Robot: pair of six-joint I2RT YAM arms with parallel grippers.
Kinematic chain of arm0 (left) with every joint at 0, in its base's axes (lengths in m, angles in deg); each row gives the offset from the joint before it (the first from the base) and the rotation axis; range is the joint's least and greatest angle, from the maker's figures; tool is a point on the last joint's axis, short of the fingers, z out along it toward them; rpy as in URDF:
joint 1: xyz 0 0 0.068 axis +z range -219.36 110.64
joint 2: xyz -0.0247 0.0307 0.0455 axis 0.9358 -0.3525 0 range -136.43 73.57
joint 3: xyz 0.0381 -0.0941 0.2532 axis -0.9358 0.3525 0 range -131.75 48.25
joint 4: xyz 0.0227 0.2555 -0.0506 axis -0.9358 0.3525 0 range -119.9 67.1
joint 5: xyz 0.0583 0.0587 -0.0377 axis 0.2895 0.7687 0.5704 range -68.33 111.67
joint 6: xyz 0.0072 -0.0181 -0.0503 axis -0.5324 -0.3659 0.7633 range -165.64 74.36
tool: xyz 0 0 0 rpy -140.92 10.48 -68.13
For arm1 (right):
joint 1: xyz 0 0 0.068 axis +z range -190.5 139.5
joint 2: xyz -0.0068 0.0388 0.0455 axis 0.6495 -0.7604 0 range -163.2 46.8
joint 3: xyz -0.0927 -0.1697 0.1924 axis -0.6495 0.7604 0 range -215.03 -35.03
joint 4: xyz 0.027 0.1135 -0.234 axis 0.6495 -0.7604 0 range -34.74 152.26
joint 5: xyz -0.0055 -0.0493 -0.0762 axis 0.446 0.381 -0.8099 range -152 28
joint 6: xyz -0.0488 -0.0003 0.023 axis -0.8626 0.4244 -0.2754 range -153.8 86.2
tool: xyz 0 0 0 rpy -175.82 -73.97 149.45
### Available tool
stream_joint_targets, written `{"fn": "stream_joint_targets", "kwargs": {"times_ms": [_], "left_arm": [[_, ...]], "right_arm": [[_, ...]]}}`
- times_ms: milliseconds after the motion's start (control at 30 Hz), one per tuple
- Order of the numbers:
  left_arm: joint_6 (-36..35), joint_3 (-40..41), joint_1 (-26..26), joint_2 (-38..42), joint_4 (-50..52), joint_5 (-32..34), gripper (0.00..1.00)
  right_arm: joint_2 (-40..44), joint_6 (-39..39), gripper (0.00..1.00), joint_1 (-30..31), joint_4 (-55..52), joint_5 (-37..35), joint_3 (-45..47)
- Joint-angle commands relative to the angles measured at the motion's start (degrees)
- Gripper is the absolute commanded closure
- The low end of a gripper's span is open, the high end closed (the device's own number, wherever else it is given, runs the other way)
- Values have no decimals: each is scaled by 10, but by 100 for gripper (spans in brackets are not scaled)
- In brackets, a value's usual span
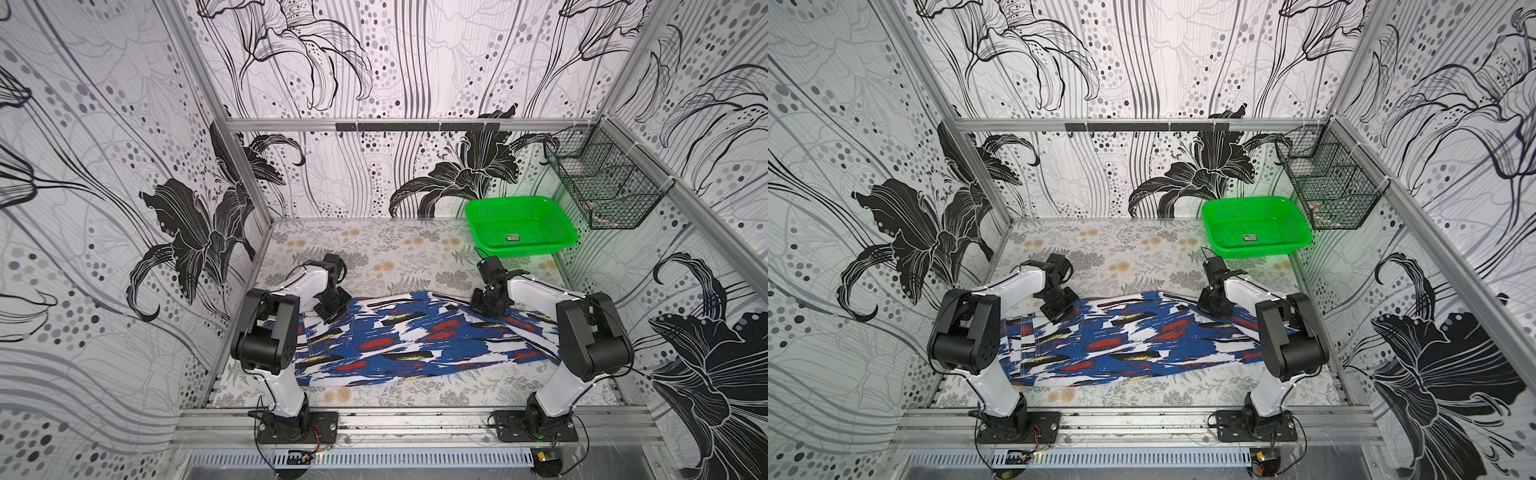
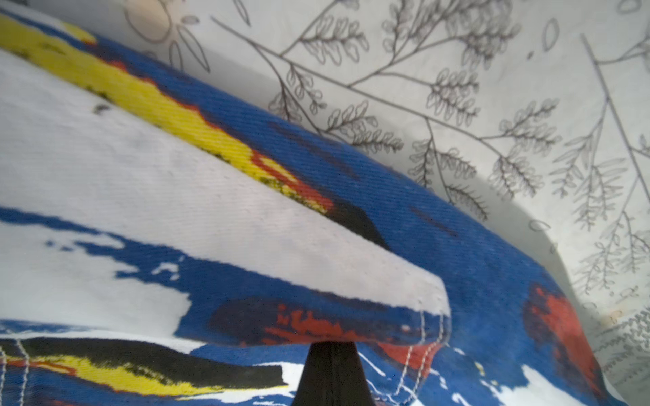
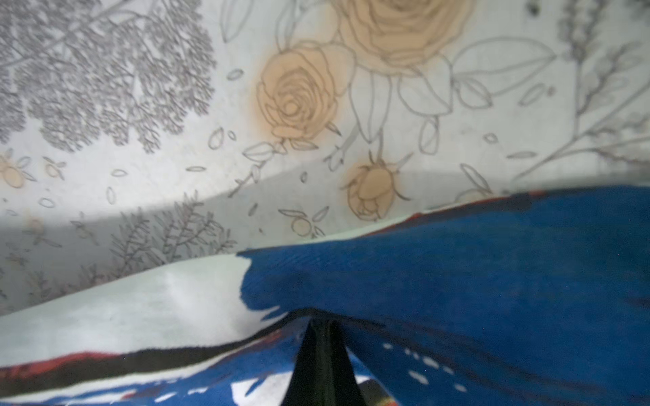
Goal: Roll up the long pants
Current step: Move the long pant to the center of the board.
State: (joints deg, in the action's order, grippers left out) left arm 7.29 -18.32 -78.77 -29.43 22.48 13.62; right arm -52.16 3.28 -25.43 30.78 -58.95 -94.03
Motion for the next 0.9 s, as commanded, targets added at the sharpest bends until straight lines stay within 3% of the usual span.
{"fn": "stream_joint_targets", "kwargs": {"times_ms": [0,400,567,733,867], "left_arm": [[-9,-42,-3,-33,-2,48,100],[-6,-152,-2,-78,24,90,100],[-36,-132,-2,42,-21,95,100],[-40,-65,-3,200,-56,24,96],[-40,-4,-33,228,-23,-54,98]], "right_arm": [[-48,8,100,0,9,4,-16],[-42,-18,100,1,-51,-66,-133],[100,-54,99,2,24,-22,-75],[207,-21,93,8,-28,64,-34],[264,24,73,52,-12,117,62]]}}
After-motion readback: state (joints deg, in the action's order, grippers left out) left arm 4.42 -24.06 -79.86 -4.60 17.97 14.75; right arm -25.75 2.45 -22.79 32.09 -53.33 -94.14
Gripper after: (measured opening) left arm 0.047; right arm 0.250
